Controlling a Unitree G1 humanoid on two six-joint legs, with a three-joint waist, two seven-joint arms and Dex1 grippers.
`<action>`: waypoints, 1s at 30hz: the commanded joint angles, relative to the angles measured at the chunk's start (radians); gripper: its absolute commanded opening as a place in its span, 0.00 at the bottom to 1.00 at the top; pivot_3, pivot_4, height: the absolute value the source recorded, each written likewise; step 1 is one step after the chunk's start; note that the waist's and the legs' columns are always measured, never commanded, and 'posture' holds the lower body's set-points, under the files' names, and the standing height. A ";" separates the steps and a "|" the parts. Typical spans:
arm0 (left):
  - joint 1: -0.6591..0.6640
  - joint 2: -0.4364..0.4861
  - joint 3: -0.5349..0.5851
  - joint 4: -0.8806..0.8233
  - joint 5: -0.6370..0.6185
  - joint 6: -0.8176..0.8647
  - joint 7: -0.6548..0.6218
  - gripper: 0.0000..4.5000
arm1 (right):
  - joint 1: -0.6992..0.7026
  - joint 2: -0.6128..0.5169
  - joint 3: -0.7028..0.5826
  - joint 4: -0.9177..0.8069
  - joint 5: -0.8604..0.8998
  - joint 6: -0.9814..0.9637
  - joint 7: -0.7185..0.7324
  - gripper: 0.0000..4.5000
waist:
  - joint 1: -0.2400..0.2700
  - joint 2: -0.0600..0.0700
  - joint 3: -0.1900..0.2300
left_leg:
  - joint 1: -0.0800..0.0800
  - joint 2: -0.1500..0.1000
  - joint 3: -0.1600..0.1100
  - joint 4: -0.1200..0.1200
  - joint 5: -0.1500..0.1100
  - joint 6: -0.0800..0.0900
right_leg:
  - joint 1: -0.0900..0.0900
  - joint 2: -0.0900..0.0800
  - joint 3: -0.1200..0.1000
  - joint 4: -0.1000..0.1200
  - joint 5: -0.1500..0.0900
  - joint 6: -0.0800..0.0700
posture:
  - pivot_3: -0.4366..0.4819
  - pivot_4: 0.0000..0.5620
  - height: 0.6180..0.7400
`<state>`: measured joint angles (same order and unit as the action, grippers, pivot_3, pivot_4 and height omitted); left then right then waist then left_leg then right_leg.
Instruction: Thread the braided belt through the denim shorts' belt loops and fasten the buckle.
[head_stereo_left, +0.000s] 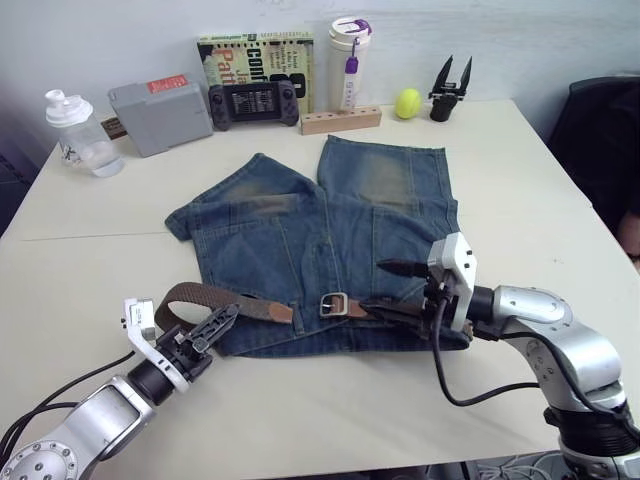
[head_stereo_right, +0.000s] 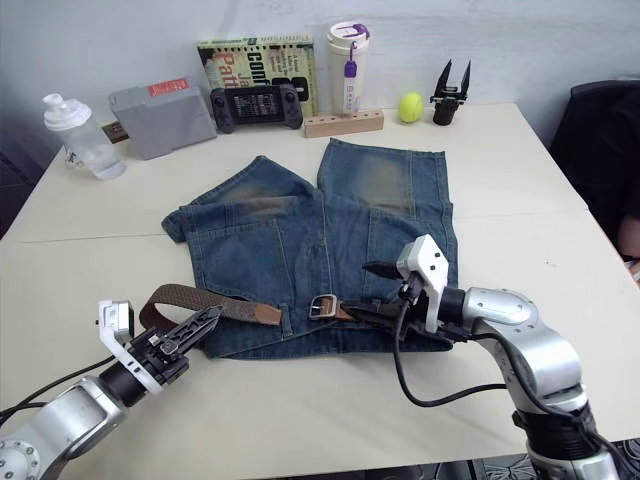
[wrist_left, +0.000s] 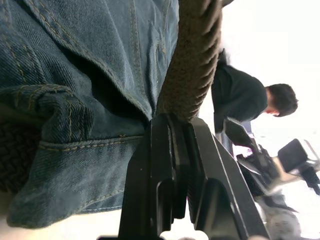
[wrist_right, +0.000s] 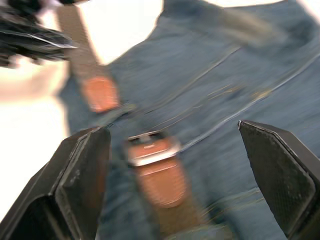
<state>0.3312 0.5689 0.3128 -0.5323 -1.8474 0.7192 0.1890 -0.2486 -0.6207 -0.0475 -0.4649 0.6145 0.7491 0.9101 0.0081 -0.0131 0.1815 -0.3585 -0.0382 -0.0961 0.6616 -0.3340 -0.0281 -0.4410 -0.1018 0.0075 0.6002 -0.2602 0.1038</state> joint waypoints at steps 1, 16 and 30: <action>0.014 -0.007 0.000 -0.031 0.025 -0.017 -0.019 0.00 | -0.003 -0.006 -0.043 -0.052 0.085 0.042 -0.019 0.97 | -0.001 0.000 0.000 | 0.000 0.000 0.000 0.000 0.000 0.000 | 0.000 0.000 0.000 0.000 0.000 0.000 | 0.48 0.27 0.74; 0.065 0.033 0.029 -0.118 0.097 -0.048 0.010 0.00 | -0.002 0.004 -0.020 -0.054 0.127 0.054 -0.081 0.97 | 0.016 0.000 0.000 | 0.000 0.000 0.000 0.000 -0.001 -0.001 | 0.000 0.000 0.000 -0.002 0.000 0.001 | 0.48 0.27 0.74; 0.010 0.023 -0.045 -0.142 0.215 -0.065 0.071 0.00 | -0.009 0.001 -0.025 -0.073 0.180 0.069 -0.126 0.97 | 0.016 0.000 0.000 | 0.000 0.000 0.001 0.000 -0.001 -0.001 | 0.001 0.000 0.000 -0.002 0.001 0.001 | 0.48 0.27 0.74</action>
<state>0.3497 0.5936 0.2719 -0.6558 -1.6419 0.6652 0.2593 -0.2480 -0.6177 -0.0491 -0.4895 0.7659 0.8176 0.7886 0.0242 -0.0131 0.1815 -0.3585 -0.0380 -0.0953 0.6616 -0.3350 -0.0286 -0.4403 -0.1016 0.0074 0.5980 -0.2594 0.1052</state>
